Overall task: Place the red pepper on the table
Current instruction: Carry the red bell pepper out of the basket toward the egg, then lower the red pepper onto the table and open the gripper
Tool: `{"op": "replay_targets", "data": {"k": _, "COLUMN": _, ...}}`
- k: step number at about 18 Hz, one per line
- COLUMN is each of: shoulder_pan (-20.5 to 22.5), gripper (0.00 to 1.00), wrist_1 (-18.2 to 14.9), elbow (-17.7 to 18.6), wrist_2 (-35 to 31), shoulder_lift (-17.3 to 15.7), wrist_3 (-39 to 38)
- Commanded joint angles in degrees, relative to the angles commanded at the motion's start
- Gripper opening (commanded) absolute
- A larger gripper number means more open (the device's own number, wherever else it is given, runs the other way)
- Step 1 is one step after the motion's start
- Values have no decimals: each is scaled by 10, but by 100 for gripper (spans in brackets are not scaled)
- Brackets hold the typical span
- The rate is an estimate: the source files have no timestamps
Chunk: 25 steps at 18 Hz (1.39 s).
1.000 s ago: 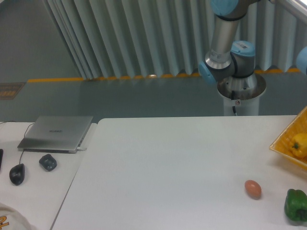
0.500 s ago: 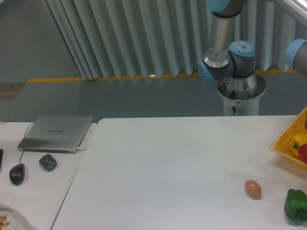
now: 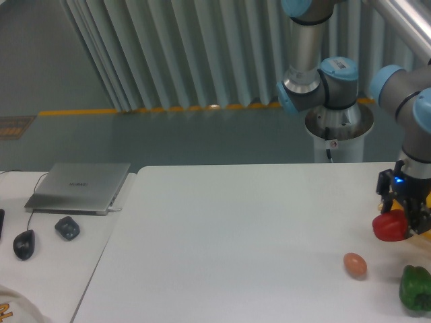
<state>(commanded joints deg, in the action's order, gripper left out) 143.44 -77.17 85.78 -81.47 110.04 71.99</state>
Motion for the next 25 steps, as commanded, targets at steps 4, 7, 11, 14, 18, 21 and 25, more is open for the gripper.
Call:
{"op": "replay_targets", "data": {"k": 4, "shoulder_pan": -7, "gripper": 53, "wrist_1": 4, "elbow": 16, "wrist_2": -6, "shoulder_lift": 4, "wrist_3": -3}}
{"op": "replay_targets", "data": {"k": 7, "shoulder_pan": -7, "gripper": 53, "wrist_1": 5, "elbow": 21, "wrist_2": -8, "shoulder_lift": 7, "wrist_3": 1}}
{"op": "replay_targets", "data": {"k": 11, "shoulder_pan": -5, "gripper": 53, "wrist_1": 4, "elbow": 21, "wrist_2": -28, "shoulder_lift": 8, "wrist_3": 0}}
{"op": "replay_targets", "data": {"k": 14, "shoulder_pan": -3, "gripper": 54, "wrist_1": 4, "elbow": 21, "wrist_2": -38, "shoulder_lift": 9, "wrist_3": -1}}
{"op": "replay_targets", "data": {"k": 18, "shoulder_pan": -3, "gripper": 60, "wrist_1": 4, "elbow": 23, "wrist_2": -40, "shoulder_lift": 11, "wrist_3": -7}}
{"op": "replay_targets", "data": {"k": 21, "shoulder_pan": -3, "gripper": 100, "wrist_1": 4, "elbow": 23, "wrist_2": -40, "shoulder_lift": 15, "wrist_3": -7}}
{"op": "replay_targets", "data": {"k": 25, "shoulder_pan": -3, "gripper": 100, "wrist_1": 5, "elbow": 23, "wrist_2": -40, "shoulder_lift": 14, "wrist_3": -7}}
